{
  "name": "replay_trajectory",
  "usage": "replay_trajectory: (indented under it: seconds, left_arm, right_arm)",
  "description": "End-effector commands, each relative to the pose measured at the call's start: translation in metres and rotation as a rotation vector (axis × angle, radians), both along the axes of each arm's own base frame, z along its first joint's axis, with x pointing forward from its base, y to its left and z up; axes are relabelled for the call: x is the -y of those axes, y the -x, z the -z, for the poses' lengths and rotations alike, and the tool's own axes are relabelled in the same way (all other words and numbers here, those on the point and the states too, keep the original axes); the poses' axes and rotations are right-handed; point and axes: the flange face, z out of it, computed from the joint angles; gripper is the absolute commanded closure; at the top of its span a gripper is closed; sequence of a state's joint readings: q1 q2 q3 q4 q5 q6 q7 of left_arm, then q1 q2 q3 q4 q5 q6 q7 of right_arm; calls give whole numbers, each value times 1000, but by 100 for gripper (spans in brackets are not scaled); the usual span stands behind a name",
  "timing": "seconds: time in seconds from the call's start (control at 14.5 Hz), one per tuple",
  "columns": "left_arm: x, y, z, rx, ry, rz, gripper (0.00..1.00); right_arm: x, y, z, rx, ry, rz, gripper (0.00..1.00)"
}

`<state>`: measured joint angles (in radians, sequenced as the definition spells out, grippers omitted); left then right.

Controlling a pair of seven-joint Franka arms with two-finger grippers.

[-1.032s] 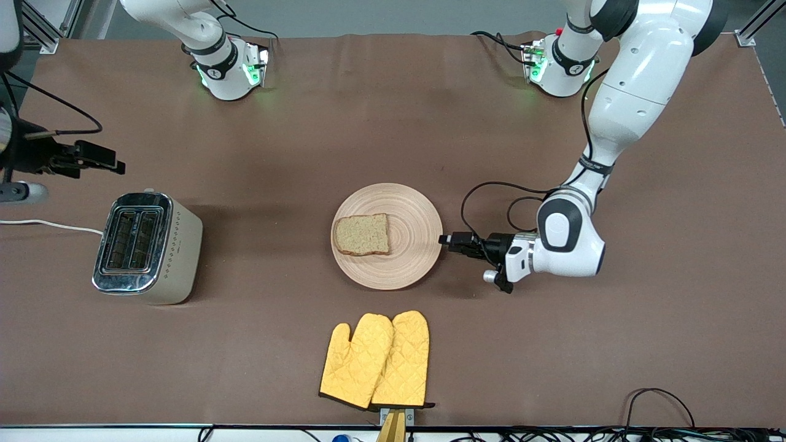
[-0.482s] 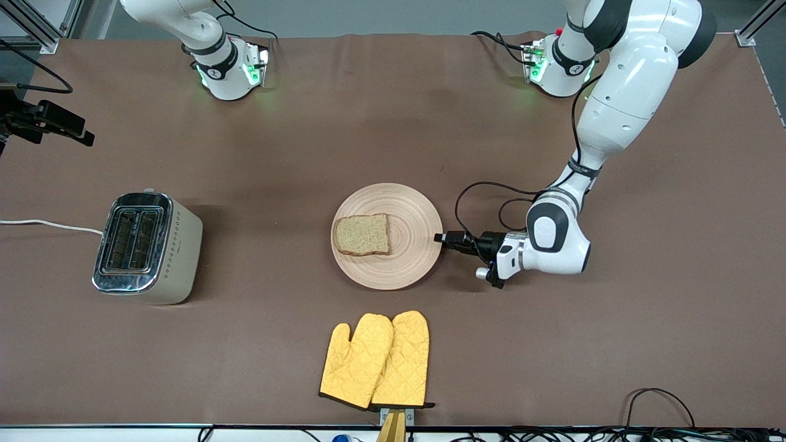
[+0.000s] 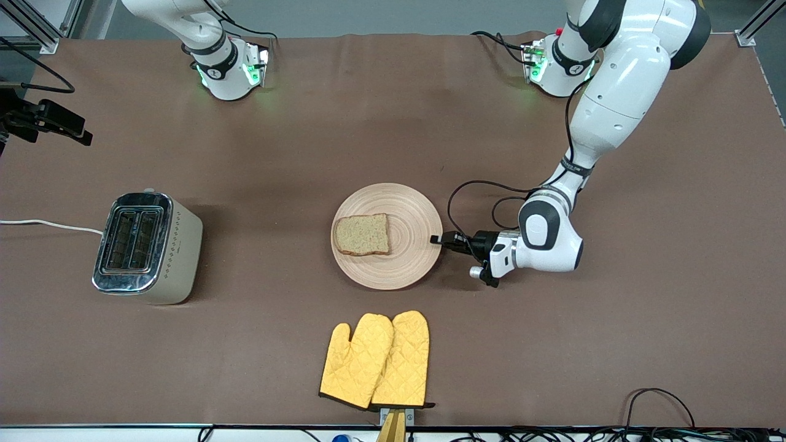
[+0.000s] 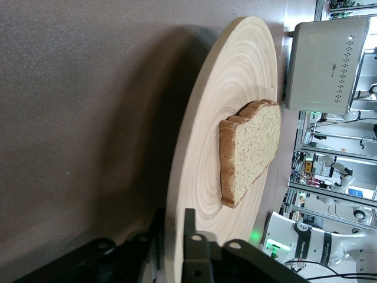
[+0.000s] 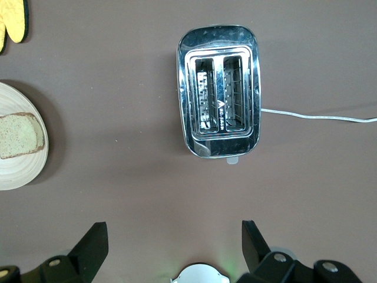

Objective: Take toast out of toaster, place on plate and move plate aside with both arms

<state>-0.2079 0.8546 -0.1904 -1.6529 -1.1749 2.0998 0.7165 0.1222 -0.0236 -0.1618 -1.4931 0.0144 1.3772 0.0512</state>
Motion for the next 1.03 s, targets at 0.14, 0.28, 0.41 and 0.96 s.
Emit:
replay_trajectory:
  seconds: [0.14,0.28,0.41,0.96]
  left_arm:
    - [-1,-3,-5,18,17,-25,100]
    - [-4,-6,-9,23,20,-30,100]
    - [-11,-16,-33,46,35,-39,100]
    - [-135,-74,-131,141,113,-80,100]
  right_arm:
    - [11,2,-6,13,16,34,0]
    - [7,1,-6,13,16,28,0]
    - [4,1,-6,13,19,21,0]
    - [-1,2,-5,5,10,30,0]
